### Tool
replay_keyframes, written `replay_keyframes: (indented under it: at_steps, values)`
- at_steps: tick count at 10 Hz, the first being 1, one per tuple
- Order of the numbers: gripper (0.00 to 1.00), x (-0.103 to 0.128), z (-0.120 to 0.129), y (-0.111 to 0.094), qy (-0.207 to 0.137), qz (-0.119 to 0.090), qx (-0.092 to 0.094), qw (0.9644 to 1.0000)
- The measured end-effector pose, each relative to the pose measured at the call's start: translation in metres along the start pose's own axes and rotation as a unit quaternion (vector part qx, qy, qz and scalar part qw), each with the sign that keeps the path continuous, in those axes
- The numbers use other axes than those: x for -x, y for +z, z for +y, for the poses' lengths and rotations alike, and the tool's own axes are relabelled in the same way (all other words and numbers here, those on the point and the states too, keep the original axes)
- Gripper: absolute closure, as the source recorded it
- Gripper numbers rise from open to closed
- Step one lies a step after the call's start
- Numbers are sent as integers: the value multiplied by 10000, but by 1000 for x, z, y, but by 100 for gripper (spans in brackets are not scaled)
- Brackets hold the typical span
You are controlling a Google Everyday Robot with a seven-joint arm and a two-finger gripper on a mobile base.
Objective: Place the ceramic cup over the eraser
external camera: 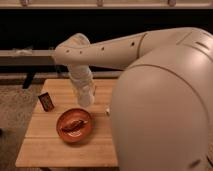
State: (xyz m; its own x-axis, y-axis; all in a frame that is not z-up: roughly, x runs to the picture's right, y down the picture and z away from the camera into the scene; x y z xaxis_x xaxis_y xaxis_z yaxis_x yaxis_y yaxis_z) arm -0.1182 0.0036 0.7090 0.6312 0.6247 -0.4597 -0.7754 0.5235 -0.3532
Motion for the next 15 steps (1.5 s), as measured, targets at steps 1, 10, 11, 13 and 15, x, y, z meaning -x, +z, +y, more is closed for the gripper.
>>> replay_keyframes:
  at_steps: [1, 10, 11, 13, 15]
  values:
    - [100, 20, 5, -2, -172, -47, 77, 9998]
    - [100, 205, 94, -17, -2325, -354, 786, 9688]
    - [100, 210, 101, -16, -2462, -280, 822, 9653]
    - [100, 212, 118, -14, -2738, 25, 804, 9584]
    - [100, 196, 112, -13, -2745, 210, 766, 9583]
